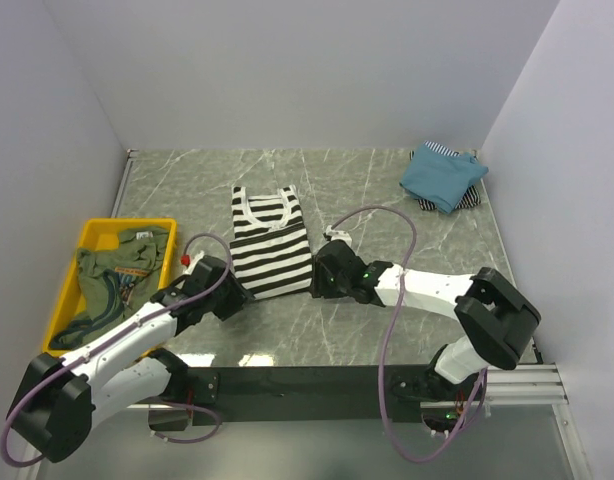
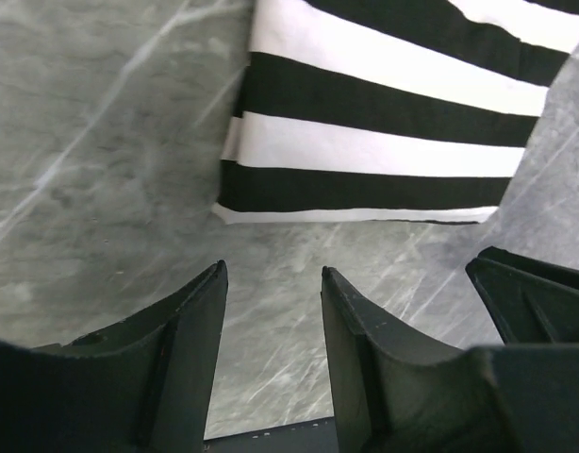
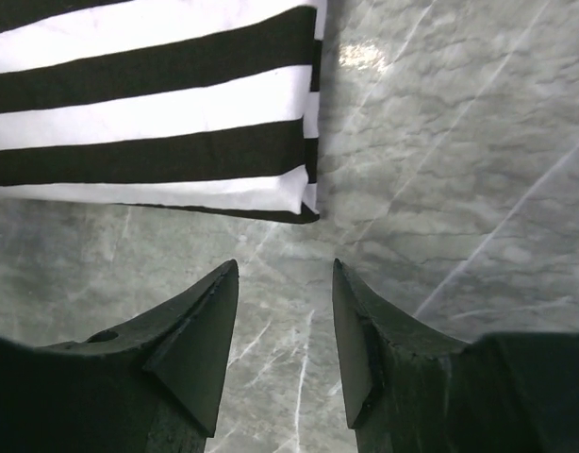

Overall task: Fold and stack the tank tops
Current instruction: Fold the tank top

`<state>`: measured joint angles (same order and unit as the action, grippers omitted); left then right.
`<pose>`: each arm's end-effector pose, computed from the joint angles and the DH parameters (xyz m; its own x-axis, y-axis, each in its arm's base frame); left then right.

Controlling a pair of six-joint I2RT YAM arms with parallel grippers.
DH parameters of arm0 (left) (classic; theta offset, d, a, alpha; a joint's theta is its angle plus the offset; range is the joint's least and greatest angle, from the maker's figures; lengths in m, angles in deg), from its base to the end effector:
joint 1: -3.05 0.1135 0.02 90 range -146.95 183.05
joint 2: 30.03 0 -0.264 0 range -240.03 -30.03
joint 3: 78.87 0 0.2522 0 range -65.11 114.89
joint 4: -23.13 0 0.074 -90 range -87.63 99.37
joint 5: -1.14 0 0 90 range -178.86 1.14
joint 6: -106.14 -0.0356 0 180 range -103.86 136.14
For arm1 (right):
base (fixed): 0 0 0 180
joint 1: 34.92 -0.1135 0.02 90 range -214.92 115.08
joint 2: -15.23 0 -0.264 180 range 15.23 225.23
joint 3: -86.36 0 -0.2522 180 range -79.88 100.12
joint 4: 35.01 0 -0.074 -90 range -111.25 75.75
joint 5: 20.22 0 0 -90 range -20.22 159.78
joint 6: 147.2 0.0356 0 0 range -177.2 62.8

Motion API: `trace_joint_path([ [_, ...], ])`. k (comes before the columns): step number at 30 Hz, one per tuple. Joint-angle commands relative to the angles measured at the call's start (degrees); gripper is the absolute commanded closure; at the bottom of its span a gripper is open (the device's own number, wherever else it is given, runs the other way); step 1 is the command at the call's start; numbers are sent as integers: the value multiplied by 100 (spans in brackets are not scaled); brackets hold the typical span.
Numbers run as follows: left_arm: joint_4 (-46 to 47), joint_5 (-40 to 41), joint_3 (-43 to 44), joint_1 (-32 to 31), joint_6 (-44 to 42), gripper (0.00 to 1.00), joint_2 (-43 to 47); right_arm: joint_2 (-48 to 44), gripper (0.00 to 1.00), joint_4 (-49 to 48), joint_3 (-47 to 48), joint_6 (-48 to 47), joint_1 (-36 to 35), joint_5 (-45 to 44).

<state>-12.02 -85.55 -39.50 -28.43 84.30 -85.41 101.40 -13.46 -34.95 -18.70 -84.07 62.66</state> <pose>0.1555 -0.0928 0.1759 -0.7024 -0.6565 -0.2751 -0.4341 0.7013 -0.5654 0.1981 0.2224 0.1780 -0.8207 -0.0047 -0.5714 -0.2384 0.9116 0.3349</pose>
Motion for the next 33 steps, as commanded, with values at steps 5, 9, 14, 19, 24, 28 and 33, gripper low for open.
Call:
trace_joint_path([
  [5, -252, 319, -73, -33, 268, 49, 229, 40, 47, -717, -45, 307, 89, 211],
  [9, -42, 267, -179, -7, 277, 47, 115, 145, 45, -770, -45, 298, 212, 201],
  [14, 284, 196, -179, 125, 128, 46, -193, 435, 45, -963, -28, 333, 309, 325],
  [19, 512, 74, -231, 458, -127, 46, -342, 734, 45, -1192, -159, 421, 379, 430],
  [24, 750, -15, -354, 503, -198, 46, -395, 735, 51, -1333, -361, 474, 388, 439],
  [28, 987, -76, -451, 503, -137, 47, -658, 629, 57, -1350, -493, 500, 397, 413],
  [33, 1128, 20, -530, 503, -14, 50, -878, 541, 71, -1368, -625, 509, 388, 439],
])
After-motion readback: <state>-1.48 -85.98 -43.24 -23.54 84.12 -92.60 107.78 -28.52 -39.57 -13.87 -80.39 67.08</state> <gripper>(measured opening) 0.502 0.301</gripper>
